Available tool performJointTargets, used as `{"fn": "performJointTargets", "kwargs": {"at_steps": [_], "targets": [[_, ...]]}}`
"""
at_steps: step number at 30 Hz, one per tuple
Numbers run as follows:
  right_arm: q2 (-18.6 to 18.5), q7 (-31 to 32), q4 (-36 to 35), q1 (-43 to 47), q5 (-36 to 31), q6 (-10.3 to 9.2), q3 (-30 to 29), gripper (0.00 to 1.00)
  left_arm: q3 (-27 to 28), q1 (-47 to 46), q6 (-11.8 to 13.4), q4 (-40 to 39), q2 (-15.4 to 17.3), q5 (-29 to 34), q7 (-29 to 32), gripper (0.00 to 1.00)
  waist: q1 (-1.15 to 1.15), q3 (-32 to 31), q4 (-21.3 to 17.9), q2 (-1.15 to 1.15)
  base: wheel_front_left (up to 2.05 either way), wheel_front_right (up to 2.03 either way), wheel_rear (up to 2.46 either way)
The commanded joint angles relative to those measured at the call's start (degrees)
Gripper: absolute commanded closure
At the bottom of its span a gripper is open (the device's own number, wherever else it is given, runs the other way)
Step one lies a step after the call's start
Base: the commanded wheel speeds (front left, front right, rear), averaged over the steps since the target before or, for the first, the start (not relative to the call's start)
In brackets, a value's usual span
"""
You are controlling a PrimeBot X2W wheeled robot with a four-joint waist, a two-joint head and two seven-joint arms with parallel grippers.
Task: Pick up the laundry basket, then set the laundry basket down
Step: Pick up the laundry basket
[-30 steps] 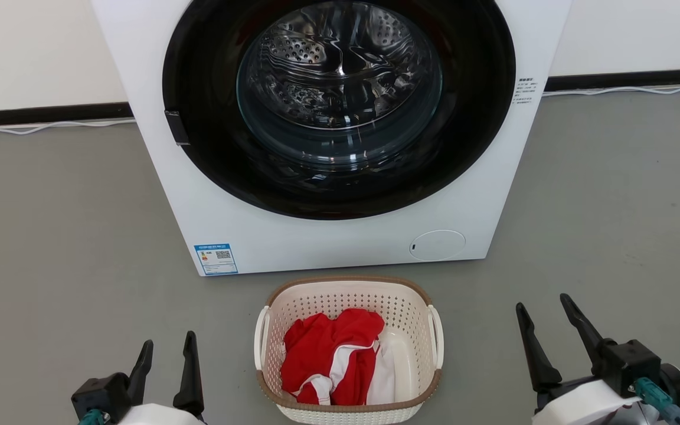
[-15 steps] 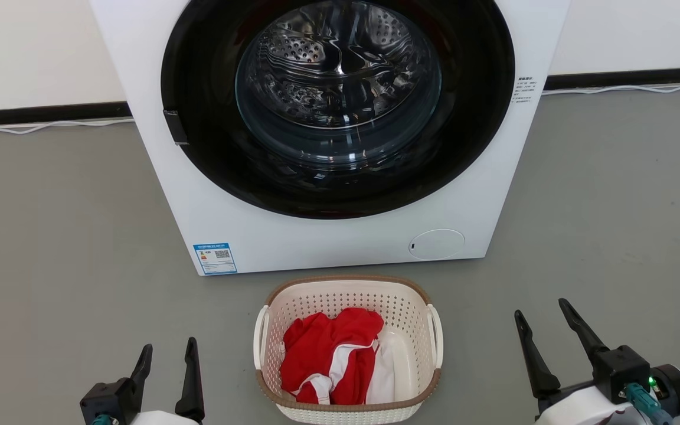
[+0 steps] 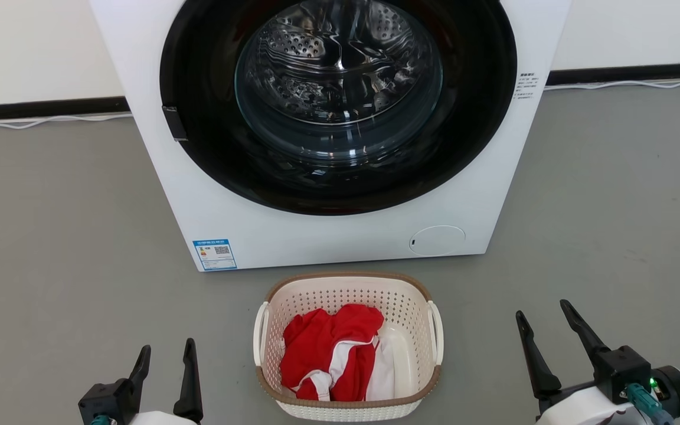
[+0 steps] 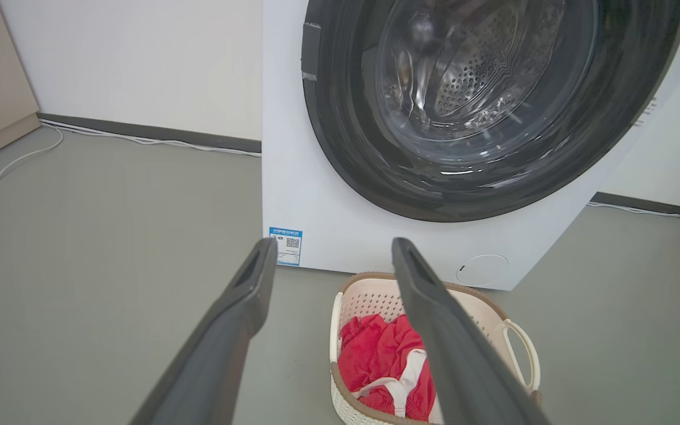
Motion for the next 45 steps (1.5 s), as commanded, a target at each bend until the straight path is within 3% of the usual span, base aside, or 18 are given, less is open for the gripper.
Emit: {"fn": "performJointTargets", "kwargs": {"at_steps": [1,16,28,35,45], "targets": [[-0.3,-0.8,-1.1,-2.6,0.5,0.35,1.0,0.00,1.8,-1.6,0.4,-1.2,0.6,0.6,-0.6,0.00,0.00,0.2,0.0,0.00,0.00,0.00,0.00],[0.4,-0.8,0.1,-8.2,1.1,0.35,0.5,0.00,1.1,-7.4,-0.1,-0.9,0.6,1.1,-0.6,0.00,0.00,9.8,0.9,0.00,0.00,0.00,0.00],[0.8,-0.8,13.7,-21.6,0.4,0.35,-1.1,0.00,-2.7,-22.7,-1.7,11.2,0.6,1.4,-0.6,0.00,0.00,23.6,2.2,0.00,0.00,0.00,0.00],[0.9,0.9,26.1,-30.8,-0.1,0.35,-2.0,0.00,-6.0,-33.9,-2.2,24.0,0.6,1.4,-0.2,0.00,0.00,30.7,3.2,0.00,0.00,0.00,0.00],[1.2,2.5,37.8,-41.7,0.7,0.35,0.5,0.00,-11.2,-46.8,-1.4,36.7,0.6,1.2,-0.2,0.00,0.00,38.9,4.4,0.00,0.00,0.00,0.00]]}}
